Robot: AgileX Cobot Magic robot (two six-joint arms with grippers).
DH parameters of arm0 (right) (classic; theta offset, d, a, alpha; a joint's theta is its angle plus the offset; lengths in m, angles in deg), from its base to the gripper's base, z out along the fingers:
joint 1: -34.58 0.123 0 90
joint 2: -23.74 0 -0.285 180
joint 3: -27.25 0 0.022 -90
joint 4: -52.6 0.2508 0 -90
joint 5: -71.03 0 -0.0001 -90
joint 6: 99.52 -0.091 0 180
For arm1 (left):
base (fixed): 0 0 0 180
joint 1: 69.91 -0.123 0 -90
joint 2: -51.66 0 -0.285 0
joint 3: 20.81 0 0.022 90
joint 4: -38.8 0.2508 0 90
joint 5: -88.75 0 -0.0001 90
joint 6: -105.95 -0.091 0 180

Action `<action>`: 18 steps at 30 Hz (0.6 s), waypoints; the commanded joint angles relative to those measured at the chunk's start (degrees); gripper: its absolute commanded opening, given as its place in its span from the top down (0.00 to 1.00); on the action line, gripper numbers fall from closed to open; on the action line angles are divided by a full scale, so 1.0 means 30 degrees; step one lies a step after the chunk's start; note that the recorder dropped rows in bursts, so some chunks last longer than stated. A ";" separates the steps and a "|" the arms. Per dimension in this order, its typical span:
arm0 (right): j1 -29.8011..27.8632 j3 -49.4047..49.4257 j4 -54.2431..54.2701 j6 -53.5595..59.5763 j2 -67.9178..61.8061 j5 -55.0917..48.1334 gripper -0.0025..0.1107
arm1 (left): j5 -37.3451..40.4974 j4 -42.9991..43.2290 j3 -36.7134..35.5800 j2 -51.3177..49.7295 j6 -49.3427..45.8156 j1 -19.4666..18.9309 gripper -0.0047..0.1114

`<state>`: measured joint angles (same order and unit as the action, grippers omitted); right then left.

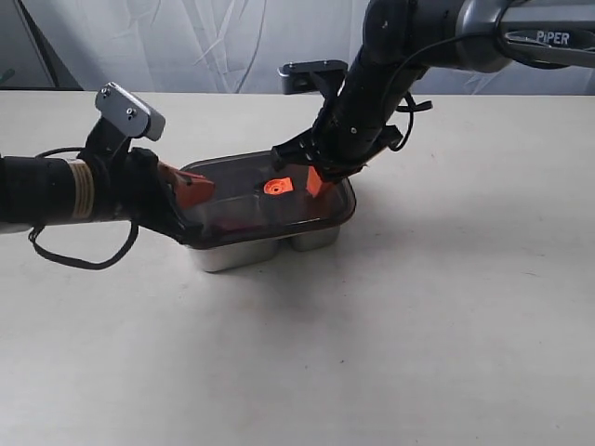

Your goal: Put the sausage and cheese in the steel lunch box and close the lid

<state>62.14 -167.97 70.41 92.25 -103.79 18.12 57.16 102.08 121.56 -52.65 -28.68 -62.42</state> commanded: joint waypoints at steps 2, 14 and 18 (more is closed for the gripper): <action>-0.0031 0.0176 0.0109 0.0023 0.0384 -0.1168 0.99 | -0.0146 0.4319 -0.0102 0.0276 0.4338 0.0025 0.96; -0.0031 0.1394 -0.0322 0.0023 -0.0179 0.0132 0.99 | 0.1625 0.6280 -0.0102 0.0200 0.6445 0.0025 0.96; -0.0031 0.1394 -0.0286 0.0023 -0.0516 0.0272 0.99 | 0.1668 0.6739 -0.0102 -0.0475 0.6792 0.0025 0.96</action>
<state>62.14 -164.78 70.90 92.25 -103.00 17.48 60.84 121.03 121.43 -52.51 -9.37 -62.42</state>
